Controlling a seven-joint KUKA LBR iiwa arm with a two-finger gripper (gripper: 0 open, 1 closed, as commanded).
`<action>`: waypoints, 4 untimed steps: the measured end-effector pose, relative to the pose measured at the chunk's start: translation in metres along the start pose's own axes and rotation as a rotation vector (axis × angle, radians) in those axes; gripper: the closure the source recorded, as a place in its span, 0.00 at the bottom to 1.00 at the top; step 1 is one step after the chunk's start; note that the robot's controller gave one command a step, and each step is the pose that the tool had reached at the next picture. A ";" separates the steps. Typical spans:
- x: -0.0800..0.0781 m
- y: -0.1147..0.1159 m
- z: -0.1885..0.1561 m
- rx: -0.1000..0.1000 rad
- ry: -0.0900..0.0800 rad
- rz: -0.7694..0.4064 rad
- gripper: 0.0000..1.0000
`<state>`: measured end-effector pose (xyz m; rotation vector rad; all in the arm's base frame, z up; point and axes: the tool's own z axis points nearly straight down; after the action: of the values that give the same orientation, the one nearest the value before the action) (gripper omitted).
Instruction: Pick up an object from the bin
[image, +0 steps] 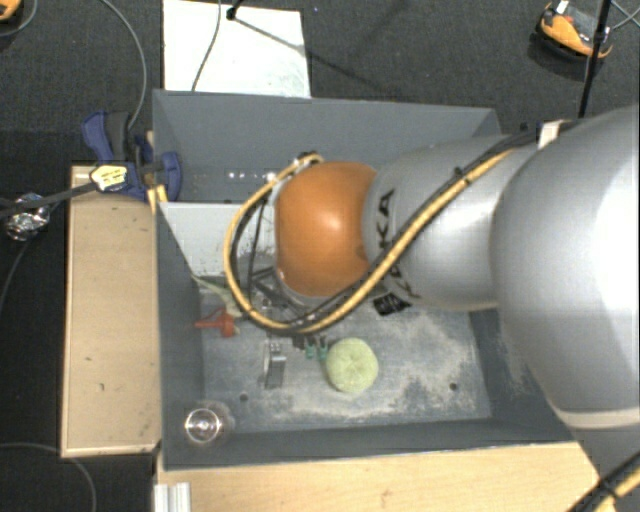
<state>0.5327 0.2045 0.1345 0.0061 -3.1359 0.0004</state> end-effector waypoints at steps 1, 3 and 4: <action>-0.002 -0.001 -0.005 -0.002 -0.007 0.005 0.00; -0.017 -0.015 0.006 -0.002 -0.008 0.087 0.00; -0.035 -0.035 0.016 -0.002 -0.011 -0.153 0.00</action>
Offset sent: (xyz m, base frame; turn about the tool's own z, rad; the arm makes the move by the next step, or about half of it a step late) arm -0.0016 -0.0089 -0.0174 0.2055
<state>0.5680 0.1700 0.1185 0.2470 -3.1375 -0.0037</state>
